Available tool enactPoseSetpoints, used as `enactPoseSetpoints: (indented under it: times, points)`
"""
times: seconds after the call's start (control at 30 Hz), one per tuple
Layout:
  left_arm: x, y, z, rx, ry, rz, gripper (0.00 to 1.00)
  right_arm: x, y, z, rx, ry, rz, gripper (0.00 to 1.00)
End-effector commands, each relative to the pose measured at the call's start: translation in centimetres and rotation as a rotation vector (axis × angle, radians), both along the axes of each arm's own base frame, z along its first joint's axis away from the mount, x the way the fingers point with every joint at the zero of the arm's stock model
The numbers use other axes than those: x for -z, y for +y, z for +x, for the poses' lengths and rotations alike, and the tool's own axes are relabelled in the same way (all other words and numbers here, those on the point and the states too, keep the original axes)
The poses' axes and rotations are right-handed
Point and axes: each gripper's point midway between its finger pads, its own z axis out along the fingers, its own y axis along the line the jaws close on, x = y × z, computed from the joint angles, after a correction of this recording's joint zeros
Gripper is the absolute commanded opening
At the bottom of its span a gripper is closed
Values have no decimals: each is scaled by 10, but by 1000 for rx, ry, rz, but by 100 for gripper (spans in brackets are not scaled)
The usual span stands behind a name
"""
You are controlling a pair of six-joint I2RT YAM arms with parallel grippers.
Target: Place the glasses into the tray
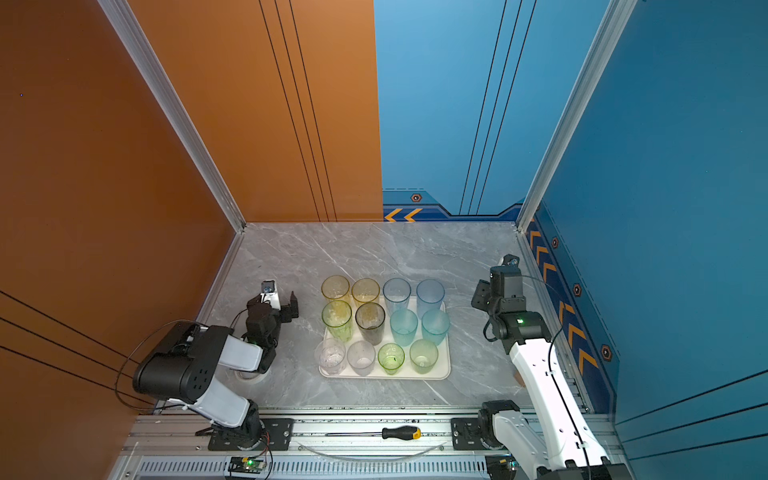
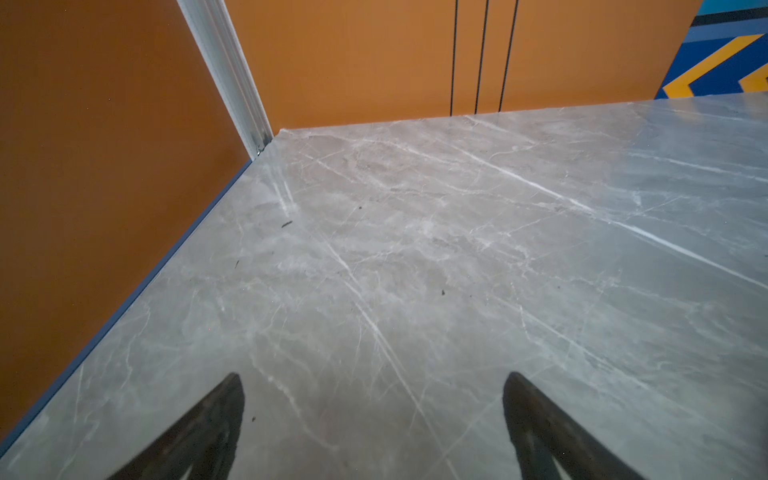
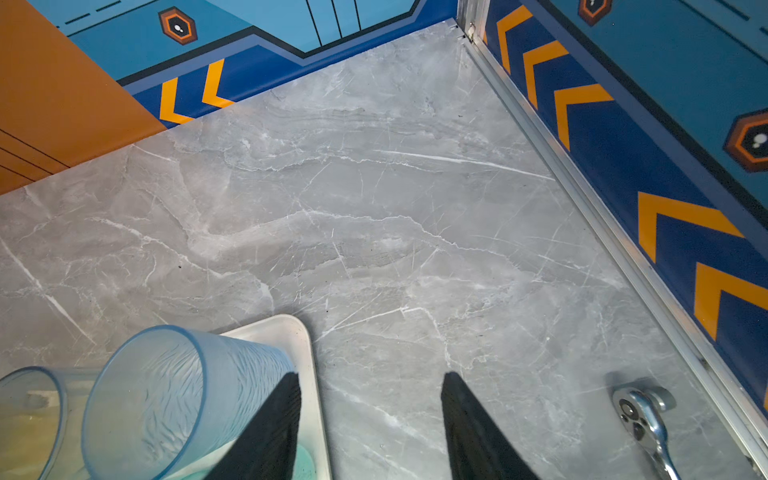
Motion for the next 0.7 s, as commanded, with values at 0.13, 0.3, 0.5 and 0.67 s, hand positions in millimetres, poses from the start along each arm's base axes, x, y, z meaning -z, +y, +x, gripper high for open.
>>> enactPoseSetpoints:
  times: [0.13, 0.3, 0.5, 0.67]
  points:
    - [-8, -5, 7, 31, -3, 30, 98, 5, -29, 11, 87, -104, -59, 55]
    - [-8, -5, 7, 29, -4, 33, 98, 22, -36, 26, 86, -261, -87, 58]
    - [-8, -5, 7, 29, -3, 31, 98, 29, -35, 39, 39, -454, -187, 61]
    - [-8, -6, 6, 30, -6, 30, 98, 48, -30, 50, 5, -484, -184, 62]
